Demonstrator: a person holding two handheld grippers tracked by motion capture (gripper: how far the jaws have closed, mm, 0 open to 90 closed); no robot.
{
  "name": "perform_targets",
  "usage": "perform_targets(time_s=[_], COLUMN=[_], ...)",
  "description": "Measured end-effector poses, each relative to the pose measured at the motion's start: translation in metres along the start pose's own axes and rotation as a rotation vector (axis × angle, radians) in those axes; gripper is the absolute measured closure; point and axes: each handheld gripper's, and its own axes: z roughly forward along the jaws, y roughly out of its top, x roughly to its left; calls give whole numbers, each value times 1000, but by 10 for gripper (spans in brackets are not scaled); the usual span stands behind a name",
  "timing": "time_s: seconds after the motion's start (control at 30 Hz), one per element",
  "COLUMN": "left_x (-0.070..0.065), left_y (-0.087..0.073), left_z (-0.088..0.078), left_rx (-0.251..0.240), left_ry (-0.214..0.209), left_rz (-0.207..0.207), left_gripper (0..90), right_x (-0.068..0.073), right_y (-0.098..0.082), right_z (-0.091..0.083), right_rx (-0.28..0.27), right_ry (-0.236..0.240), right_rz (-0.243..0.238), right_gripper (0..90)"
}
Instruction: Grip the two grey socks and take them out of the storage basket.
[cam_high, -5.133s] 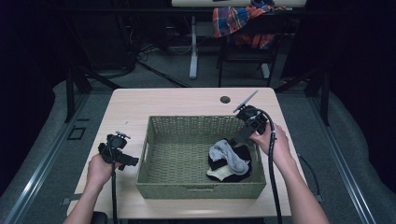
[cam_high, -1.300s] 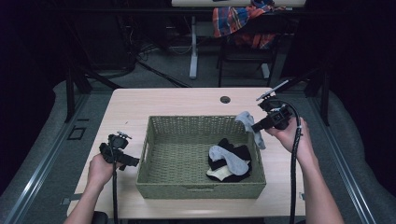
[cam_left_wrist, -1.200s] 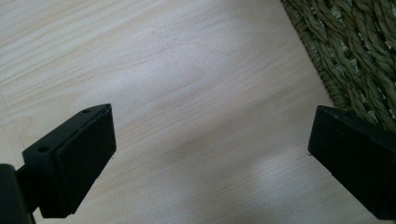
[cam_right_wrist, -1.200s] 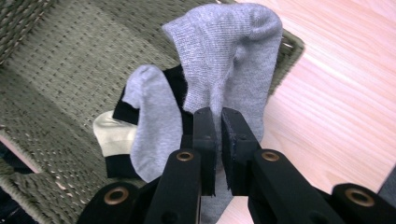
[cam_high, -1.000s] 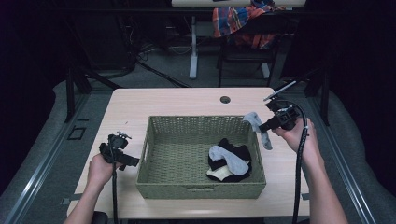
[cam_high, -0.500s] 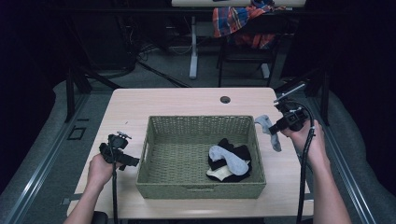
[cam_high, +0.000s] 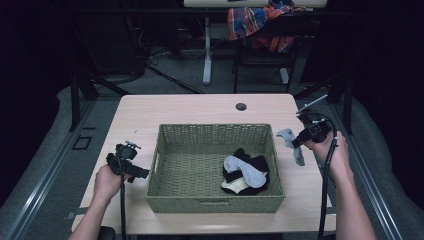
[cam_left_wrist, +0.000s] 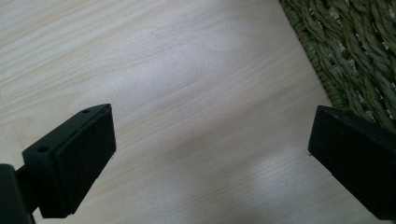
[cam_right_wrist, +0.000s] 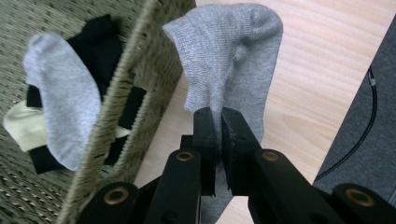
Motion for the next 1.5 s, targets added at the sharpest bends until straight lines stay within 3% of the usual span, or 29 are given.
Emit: perform_targets(time_s=[0.17,0.4,0.47,0.5,0.63,0.8,1.13,1.5], left_x=[0,0,0,0,0,0,-1,-1], left_y=[0,0,0,0,0,0,0,0], left_z=[0,0,0,0,0,0,1,1], left_rx=[0,1,1,1,1,5,3,3], left_ry=[1,0,0,1,0,0,2,3], left_rz=[0,0,0,0,0,0,0,-1], left_gripper=[9,9,9,9,9,9,9,9], right_x=[-4,-10,-10,-12,-16,-18,-24,-28], right_y=[-1,-1,-2,-1,-2,-3,-4,-6], right_z=[8,21,23,25,34,44,57,73], right_rx=[5,54,43,68,87,89,132,141], right_ry=[1,-3,-2,-1,-11,-33,-38,-45], right_rz=[21,24,36,20,31,50,48,65], right_gripper=[854,854,854,854,854,853,852,846])
